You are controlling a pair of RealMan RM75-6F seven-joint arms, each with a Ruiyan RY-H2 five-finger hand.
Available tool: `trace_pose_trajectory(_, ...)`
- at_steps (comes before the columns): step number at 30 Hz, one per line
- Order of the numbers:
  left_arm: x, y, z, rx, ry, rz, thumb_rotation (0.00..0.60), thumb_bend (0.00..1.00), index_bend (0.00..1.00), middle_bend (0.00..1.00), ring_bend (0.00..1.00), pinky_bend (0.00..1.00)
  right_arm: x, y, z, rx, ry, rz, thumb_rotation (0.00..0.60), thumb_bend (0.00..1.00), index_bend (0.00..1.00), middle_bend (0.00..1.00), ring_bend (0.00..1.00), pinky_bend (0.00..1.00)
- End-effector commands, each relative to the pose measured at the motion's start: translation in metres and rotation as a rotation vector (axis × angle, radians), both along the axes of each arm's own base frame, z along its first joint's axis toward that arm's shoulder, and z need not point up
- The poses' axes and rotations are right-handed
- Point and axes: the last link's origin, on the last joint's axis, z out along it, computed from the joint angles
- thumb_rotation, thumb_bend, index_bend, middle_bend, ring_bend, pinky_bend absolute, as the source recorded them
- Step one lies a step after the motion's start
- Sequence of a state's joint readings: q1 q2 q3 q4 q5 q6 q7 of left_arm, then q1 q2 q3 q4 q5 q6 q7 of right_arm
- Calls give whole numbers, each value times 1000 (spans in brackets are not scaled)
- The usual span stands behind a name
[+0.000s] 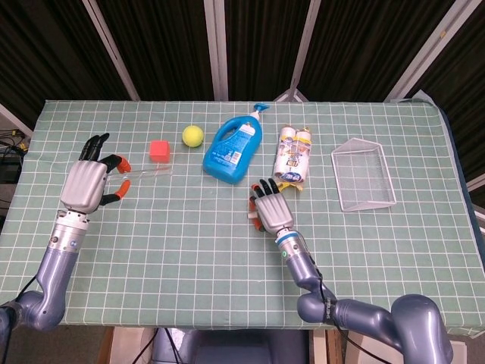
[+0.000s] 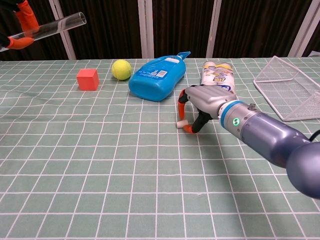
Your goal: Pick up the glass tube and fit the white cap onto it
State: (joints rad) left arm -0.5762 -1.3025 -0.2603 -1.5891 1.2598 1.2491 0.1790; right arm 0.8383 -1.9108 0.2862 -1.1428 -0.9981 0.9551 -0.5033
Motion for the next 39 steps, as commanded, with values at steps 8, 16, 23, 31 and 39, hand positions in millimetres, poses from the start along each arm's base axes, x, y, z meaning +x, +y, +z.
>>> trace_pose_trajectory(8,-1,-2,1,2,-1,-1,600,629,527,513,54,0,-3,2,-1,5,15,-8,600,390,493,188,74,42)
trace_pose_trajectory(16,-1,-2,1,1,-2,-2,600,629,527,513,54,0,-2,2,-2,0,19,-2,600,447,565,191,74,42)
trace_pose_trajectory(23,0,-2,-2,-6,-11,-7,600,629,527,513,54,0,-2,2,3,-20,14,8,600,466,596,200,74,42)
trace_pose_trajectory(31,9,0,-21,-36,-79,-20,600,629,528,513,54,0,-2,-1,32,-91,-6,44,600,466,598,200,74,42)
trace_pose_trajectory(39,19,2,-60,-100,-196,-22,600,629,529,513,54,0,-4,-4,78,-179,-23,76,600,466,597,200,75,42)
